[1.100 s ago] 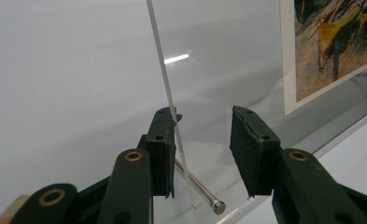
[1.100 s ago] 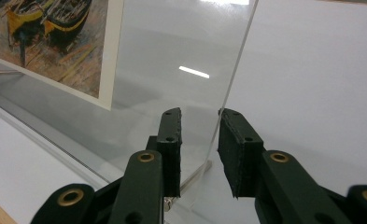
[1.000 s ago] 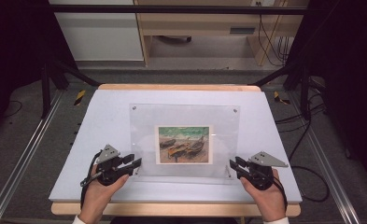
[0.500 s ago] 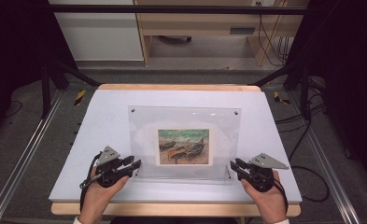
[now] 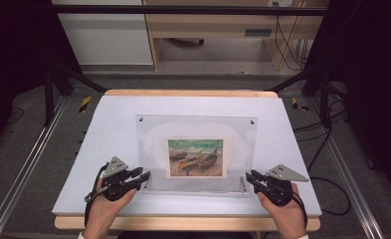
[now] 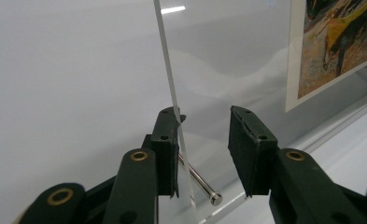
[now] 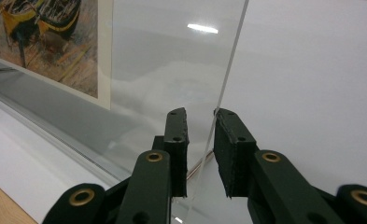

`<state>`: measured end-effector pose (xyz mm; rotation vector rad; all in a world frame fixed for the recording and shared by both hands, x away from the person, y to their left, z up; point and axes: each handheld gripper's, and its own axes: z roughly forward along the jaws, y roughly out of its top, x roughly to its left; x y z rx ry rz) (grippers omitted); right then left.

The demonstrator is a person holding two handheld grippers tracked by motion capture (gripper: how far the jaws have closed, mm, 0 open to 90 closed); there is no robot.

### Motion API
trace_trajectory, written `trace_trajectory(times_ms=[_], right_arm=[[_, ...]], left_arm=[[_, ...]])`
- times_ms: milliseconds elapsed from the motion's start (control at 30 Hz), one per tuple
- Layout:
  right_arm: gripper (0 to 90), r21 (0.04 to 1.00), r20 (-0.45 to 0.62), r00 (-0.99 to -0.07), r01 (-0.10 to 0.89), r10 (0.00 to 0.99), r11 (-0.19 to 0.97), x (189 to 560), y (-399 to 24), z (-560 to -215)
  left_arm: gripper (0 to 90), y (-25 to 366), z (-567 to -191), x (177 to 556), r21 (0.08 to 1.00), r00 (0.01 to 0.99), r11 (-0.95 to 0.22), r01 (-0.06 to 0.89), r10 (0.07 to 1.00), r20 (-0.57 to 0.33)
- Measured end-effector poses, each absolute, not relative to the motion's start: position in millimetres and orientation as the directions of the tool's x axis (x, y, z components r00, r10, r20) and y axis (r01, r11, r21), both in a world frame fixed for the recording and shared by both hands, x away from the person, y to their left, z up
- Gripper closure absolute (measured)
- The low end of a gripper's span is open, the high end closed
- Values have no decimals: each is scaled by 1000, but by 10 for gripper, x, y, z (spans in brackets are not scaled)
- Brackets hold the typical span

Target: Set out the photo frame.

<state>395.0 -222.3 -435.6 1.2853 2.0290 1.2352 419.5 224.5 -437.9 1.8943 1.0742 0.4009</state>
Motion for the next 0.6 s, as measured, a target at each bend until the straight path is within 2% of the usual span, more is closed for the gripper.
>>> trace_trajectory(times_ms=[600], right_arm=[[761,856,94,-479,486,873,175,3905,-2233,-4368]], left_arm=[[639,2264,-4384,4166,818,587,-243,521,798,-137]])
